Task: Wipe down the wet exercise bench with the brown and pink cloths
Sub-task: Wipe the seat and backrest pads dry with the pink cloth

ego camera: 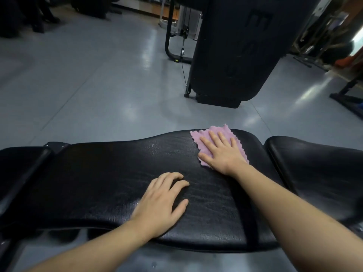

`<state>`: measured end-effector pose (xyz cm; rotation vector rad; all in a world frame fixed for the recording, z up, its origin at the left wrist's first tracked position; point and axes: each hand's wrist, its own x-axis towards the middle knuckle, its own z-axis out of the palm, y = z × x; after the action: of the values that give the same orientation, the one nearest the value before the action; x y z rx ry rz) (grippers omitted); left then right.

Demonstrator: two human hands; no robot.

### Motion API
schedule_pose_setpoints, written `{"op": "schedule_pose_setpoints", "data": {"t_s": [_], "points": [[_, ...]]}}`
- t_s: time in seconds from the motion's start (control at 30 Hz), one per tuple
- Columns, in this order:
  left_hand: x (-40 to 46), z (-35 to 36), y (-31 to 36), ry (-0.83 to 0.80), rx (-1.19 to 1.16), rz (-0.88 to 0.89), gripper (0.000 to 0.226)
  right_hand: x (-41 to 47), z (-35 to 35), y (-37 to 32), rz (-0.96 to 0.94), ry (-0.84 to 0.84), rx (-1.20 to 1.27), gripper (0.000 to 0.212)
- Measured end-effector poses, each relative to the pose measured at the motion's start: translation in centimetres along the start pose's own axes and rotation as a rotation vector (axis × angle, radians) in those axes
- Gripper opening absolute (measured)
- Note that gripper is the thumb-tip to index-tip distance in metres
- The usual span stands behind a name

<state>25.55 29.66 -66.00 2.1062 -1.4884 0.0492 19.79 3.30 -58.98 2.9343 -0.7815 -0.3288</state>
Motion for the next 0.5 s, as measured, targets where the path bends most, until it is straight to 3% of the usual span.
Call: {"op": "schedule_pose_setpoints", "data": {"t_s": [0.2, 0.37, 0.5], "points": [[0.2, -0.3, 0.1, 0.0, -0.004, 0.001, 0.041, -1.3, 0.2, -0.8, 0.0, -0.01, -0.003, 0.074], [0.2, -0.3, 0.0, -0.001, 0.007, 0.003, 0.042, -5.2, 1.0, -2.2, -0.062, -0.021, -0.009, 0.092], [0.3, -0.7, 0.4, -0.007, -0.011, -0.005, 0.042, -9.1, 1.8, -2.9, -0.113, -0.014, -0.001, 0.09]]}}
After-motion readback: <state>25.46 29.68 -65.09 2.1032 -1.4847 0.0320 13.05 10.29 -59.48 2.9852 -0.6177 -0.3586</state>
